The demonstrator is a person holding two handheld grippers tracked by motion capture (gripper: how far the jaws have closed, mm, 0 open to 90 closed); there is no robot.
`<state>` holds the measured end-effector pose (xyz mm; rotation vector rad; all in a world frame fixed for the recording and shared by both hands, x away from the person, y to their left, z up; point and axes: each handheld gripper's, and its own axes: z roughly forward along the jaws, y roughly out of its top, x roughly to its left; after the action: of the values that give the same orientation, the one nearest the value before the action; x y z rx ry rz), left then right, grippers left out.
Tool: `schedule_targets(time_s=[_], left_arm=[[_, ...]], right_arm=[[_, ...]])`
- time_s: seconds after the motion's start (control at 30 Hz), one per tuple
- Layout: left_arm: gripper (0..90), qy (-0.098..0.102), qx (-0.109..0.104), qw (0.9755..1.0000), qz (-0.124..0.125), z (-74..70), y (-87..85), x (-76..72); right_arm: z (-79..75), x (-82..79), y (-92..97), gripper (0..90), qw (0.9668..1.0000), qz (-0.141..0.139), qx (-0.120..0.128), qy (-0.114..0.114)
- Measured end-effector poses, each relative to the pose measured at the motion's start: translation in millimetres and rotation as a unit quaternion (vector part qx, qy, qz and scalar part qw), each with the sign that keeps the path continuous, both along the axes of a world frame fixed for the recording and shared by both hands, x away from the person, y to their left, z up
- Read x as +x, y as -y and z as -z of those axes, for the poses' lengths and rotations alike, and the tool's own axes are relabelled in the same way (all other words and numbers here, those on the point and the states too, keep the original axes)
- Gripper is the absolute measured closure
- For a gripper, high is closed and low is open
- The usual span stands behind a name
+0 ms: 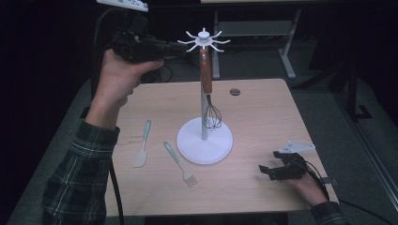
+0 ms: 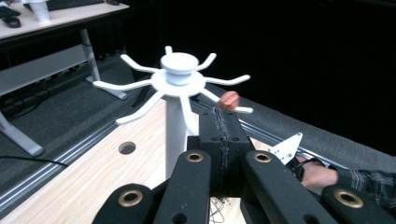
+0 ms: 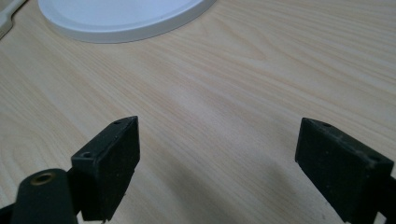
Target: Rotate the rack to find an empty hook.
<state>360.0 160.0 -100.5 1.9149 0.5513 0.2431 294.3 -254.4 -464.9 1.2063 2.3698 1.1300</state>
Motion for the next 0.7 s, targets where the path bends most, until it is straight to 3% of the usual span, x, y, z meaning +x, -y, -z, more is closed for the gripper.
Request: schedule_targets(time_s=[0.23, 0.7], left_arm=[[89.9, 0.000, 0.014, 0.9999, -0.005, 5.8, 10.1, 6.4], [89.9, 0.008, 0.015, 0.9992, -0.035, 8.7, 2.8, 16.5]], right_arm=[[-0.4, -0.5, 0.9, 13.5, 1.0000, 0.000, 0.001, 0.001], [0.2, 0.1, 0.3, 13.5, 1.0000, -0.003, -0.003, 0.007]])
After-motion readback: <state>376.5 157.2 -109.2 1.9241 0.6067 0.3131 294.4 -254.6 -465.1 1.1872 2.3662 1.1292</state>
